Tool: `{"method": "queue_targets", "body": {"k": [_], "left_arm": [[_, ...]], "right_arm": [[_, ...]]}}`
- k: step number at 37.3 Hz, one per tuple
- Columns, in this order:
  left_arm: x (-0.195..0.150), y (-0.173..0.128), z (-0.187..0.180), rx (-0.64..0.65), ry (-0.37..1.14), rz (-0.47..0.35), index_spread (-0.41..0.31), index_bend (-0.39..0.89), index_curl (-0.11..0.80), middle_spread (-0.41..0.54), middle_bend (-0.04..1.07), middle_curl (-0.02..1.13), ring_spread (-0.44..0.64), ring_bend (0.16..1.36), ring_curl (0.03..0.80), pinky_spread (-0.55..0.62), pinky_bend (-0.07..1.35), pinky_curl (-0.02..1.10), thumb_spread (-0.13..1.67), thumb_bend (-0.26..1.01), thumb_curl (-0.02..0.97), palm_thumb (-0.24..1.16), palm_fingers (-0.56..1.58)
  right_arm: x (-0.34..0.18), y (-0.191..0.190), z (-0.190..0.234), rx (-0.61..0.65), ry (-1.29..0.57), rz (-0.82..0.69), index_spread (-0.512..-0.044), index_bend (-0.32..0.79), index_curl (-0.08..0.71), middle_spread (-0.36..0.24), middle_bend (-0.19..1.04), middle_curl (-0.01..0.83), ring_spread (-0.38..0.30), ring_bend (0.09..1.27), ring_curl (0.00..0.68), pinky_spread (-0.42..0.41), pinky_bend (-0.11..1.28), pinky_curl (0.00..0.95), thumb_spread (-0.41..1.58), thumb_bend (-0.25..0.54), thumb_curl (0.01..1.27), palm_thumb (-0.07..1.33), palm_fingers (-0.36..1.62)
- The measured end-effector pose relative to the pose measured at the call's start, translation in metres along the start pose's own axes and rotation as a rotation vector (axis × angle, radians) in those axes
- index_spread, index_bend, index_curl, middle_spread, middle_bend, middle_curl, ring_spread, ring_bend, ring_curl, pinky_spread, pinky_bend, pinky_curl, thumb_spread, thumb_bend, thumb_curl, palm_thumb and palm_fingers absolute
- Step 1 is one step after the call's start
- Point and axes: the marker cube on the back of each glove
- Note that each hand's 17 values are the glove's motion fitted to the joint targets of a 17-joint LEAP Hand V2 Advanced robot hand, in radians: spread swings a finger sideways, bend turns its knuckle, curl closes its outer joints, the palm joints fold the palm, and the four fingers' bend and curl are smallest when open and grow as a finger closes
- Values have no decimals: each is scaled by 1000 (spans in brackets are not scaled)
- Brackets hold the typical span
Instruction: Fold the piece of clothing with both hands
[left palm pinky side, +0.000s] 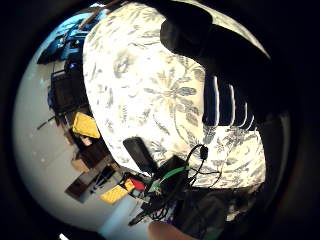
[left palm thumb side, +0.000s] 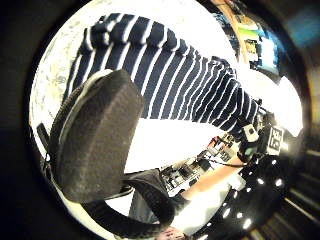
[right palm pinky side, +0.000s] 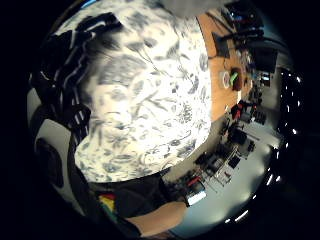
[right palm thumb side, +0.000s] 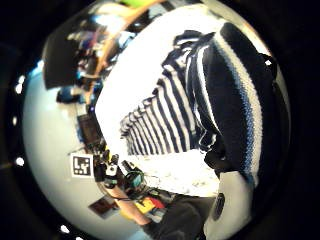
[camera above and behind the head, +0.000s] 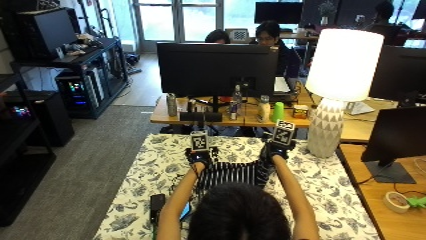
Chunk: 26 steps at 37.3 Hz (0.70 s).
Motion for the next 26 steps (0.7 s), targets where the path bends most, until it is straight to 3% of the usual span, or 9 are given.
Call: {"method": "queue_targets", "body": {"k": [5, 12, 14, 17, 20, 22, 26], "left_arm": [[-23, 11, -22, 103, 25, -27, 64, 126, 151, 387, 184, 200, 554, 619, 310, 454, 869, 379, 1166, 12, 169, 80, -28], [-62, 39, -33, 127, 55, -80, 79, 120, 163, 366, 194, 223, 530, 629, 307, 440, 861, 368, 1265, 10, 170, 100, 12], [-71, 43, -32, 120, 54, -111, 81, 118, 164, 359, 193, 228, 524, 639, 307, 437, 858, 365, 1286, 11, 172, 109, 18], [-81, 41, -30, 117, 63, -105, 83, 119, 168, 353, 192, 236, 511, 648, 307, 432, 855, 361, 1312, 9, 172, 114, 28], [-89, 20, -24, 120, 78, -58, 84, 121, 173, 345, 188, 243, 504, 651, 306, 424, 855, 360, 1329, 7, 172, 123, 28], [-94, 3, -20, 123, 87, -43, 85, 119, 175, 341, 190, 249, 501, 652, 305, 420, 857, 360, 1338, 5, 172, 125, 30], [-102, -9, -14, 81, 115, -35, 86, 117, 178, 337, 186, 256, 494, 658, 305, 418, 863, 361, 1351, -1, 172, 130, 31]], "right_arm": [[-89, 30, 16, -10, 26, -183, -210, 135, 190, -176, 412, 495, -229, 838, 469, -292, 846, 443, 731, 27, 447, 987, 1263], [-223, 55, 105, 5, 36, -514, -219, 96, 207, -187, 421, 504, -231, 834, 472, -284, 868, 459, 587, -18, 511, 998, 1235], [-241, 63, 126, -62, 9, -567, -222, 89, 207, -189, 428, 508, -227, 833, 474, -277, 874, 465, 564, -23, 526, 998, 1222], [-251, 84, 150, -306, -70, -556, -237, 31, 187, -193, 437, 513, -229, 835, 477, -277, 890, 470, 535, -25, 548, 1002, 1145], [-257, 93, 153, -411, -240, -530, -247, -4, 159, -192, 429, 512, -230, 836, 480, -280, 895, 470, 542, -29, 559, 987, 1082], [-255, 92, 146, -427, -360, -430, -245, -53, 129, -187, 433, 513, -229, 846, 483, -285, 918, 473, 664, -60, 540, 905, 1067], [-243, 77, 123, -274, -558, -382, -241, -47, 94, -177, 464, 521, -212, 866, 485, -277, 904, 468, 849, -52, 493, 815, 1076]]}}
